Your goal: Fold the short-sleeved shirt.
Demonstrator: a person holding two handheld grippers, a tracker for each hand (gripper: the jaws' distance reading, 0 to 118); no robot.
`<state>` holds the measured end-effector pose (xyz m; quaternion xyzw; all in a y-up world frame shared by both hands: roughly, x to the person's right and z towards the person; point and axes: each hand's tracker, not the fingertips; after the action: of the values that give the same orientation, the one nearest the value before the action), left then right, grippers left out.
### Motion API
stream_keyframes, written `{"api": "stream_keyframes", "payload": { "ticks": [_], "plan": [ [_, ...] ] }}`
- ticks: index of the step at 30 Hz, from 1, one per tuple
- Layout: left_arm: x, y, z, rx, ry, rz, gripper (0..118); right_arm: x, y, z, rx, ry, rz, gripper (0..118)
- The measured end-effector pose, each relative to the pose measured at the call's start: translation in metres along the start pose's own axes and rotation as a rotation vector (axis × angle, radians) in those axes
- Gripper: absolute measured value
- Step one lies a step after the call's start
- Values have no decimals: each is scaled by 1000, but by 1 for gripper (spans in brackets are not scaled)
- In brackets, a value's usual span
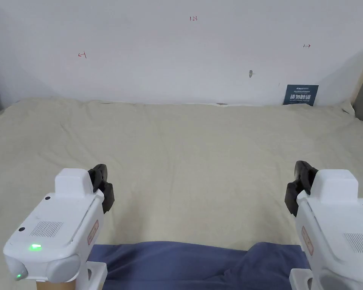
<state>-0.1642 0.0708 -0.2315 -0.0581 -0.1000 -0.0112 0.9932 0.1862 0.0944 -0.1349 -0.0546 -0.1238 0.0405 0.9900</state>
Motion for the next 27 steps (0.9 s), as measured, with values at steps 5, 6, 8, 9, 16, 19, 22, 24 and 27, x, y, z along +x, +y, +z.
{"api": "stream_keyframes", "payload": {
  "ticks": [5, 6, 8, 9, 16, 19, 22, 24, 27],
  "plan": [
    [-10, -2, -4, -36, -3, 2, 0, -1, -4, -5, -9, -2, -10, 2],
    [-16, -3, -6, -79, -16, 29, 0, -1, -5, -6, -13, 0, -13, 2],
    [-33, -5, -13, -160, -59, 112, 0, -2, -6, -8, -22, 5, -14, 2],
    [-45, -6, -17, -213, -96, 178, 0, -3, -7, -10, -27, 7, -13, 2],
    [-125, -51, -45, -517, -200, 475, 0, -14, -13, -17, -84, 45, -22, 3],
    [-151, -78, -53, -633, -207, 485, 0, -21, -18, -21, -106, 55, -9, 3],
    [-175, -101, -57, -729, -169, 561, 0, -30, -20, -23, -128, 61, -5, 3],
    [-188, -116, -60, -765, -190, 615, 3, -35, -21, -26, -145, 60, -4, 3],
    [-202, -136, -64, -787, -167, 615, 25, -43, -23, -32, -168, 64, 0, 3]
  ]
}}
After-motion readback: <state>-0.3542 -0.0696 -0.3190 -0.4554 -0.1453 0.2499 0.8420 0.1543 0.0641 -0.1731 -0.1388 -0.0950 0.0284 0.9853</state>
